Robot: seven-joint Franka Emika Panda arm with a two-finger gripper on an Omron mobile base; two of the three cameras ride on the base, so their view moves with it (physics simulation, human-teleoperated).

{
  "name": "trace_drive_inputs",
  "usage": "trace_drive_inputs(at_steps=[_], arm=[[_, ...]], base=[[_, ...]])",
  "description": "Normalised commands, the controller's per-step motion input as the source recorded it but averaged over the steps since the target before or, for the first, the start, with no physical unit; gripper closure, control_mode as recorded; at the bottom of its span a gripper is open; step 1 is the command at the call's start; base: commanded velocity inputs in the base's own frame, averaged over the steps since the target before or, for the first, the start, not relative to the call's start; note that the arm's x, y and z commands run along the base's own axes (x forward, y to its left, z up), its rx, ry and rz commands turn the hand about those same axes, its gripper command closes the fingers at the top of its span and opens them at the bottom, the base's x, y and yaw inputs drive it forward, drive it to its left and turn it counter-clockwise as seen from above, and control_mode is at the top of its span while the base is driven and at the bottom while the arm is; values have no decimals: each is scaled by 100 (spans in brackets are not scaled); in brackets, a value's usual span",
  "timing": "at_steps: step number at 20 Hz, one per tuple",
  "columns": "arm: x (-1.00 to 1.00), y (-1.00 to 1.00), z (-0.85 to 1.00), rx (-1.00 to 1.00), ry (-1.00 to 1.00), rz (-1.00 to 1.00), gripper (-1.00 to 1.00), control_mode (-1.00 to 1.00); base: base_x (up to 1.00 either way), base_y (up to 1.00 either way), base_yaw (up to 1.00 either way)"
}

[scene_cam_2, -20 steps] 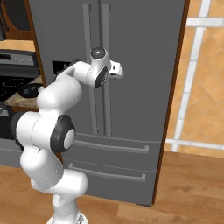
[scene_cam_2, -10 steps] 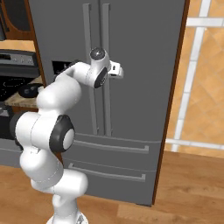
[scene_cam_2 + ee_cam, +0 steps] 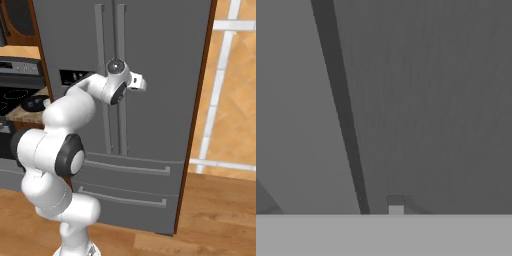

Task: Grab a lemon wedge from the fridge and one ice cube from the ice bowl, and put them in the glass of lemonade.

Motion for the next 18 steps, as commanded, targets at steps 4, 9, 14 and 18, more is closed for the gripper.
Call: trace_drive_inputs(at_steps=[4,9,14,18], arm=[[-47,-94,2,0,-6,-9,100,-100],[-73,-96,17,3,0,-11,100,-100],[-89,-98,24,6,0,-12,100,-100],[-75,-100,11,9,0,-16,100,-100]], base=[[0,0,0],[0,0,0],[0,0,0],[0,0,0]])
